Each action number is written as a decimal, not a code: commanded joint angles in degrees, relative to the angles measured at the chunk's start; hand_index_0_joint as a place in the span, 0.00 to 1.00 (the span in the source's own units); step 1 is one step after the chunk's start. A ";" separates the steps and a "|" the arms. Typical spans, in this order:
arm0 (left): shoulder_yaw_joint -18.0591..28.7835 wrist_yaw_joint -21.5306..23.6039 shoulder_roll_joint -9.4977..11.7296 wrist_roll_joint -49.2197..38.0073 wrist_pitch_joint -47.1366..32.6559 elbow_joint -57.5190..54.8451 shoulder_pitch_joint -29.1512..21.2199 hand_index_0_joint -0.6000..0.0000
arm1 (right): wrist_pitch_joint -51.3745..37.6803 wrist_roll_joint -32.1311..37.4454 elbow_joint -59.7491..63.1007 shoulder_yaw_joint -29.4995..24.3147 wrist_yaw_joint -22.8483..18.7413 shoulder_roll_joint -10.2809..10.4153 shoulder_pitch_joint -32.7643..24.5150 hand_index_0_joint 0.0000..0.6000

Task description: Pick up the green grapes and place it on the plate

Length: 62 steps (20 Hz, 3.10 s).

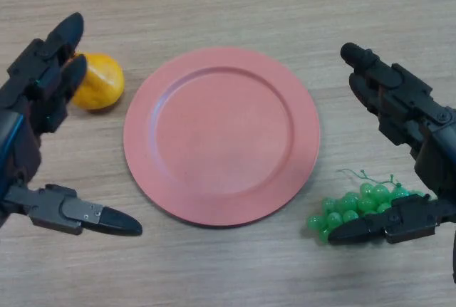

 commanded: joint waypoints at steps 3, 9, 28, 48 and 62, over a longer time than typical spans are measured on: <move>2.50 4.30 1.66 -1.80 -3.60 -3.42 -1.56 1.00 | -9.15 1.41 -2.78 -2.26 -0.47 -2.00 -1.60 0.00; 2.12 5.31 2.17 -1.26 -3.53 -0.99 -2.65 1.00 | -23.37 -8.13 6.48 -3.81 3.94 -3.55 0.02 0.00; -1.53 4.43 -0.28 2.38 -1.57 -4.60 0.78 1.00 | -50.64 -19.63 45.38 -9.35 -4.98 -11.82 -6.53 1.00; 0.43 3.75 -1.30 -2.69 0.04 -7.67 2.45 1.00 | -29.90 -27.23 31.46 15.86 -16.11 2.64 -33.22 1.00; 1.74 5.65 -0.03 -3.83 3.80 -9.67 0.41 1.00 | -14.15 -17.28 18.04 13.86 -14.37 2.81 -26.12 0.00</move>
